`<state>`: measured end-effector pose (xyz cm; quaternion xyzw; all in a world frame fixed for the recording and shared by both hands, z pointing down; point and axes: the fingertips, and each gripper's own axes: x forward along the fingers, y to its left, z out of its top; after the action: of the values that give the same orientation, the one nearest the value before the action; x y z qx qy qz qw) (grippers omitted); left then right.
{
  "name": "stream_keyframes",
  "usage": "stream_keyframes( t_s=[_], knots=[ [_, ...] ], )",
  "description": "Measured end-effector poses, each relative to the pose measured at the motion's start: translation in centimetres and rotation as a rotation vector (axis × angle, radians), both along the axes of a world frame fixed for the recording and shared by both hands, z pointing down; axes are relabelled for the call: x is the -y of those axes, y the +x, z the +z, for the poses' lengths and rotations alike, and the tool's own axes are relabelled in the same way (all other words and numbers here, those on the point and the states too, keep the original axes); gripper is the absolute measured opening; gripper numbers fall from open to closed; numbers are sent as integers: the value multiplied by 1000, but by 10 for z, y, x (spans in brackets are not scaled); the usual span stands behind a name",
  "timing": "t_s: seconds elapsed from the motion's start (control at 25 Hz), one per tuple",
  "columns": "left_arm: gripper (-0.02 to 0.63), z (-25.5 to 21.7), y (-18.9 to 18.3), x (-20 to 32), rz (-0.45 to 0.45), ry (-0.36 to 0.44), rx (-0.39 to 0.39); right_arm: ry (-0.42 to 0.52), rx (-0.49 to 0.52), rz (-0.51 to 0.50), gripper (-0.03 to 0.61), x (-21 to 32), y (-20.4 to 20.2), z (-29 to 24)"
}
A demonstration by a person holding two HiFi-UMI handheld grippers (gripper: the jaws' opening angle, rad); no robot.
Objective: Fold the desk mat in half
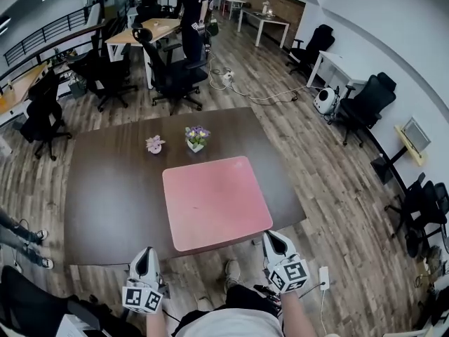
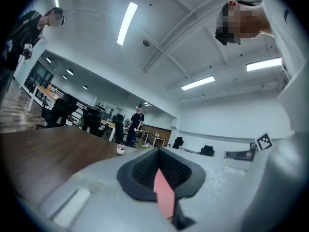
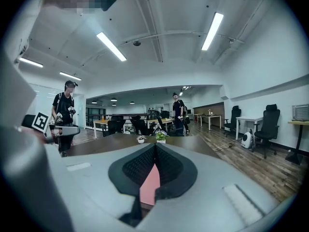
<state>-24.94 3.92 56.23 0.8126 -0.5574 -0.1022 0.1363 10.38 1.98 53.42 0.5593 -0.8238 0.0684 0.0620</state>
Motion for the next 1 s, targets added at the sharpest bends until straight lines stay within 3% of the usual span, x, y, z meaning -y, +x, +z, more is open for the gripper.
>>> stream_keyframes(
  t_s=[0.44, 0.76, 1.0],
  knots=[
    [3, 2, 45, 91, -95, -28, 50, -27, -13, -72, 2, 116, 63, 8],
    [3, -2, 55, 132, -200, -24, 57, -25, -12, -179, 2, 185, 78, 5],
    [3, 8, 68, 144, -168, -58, 88, -41, 5, -168, 2, 203, 85, 13]
  ],
)
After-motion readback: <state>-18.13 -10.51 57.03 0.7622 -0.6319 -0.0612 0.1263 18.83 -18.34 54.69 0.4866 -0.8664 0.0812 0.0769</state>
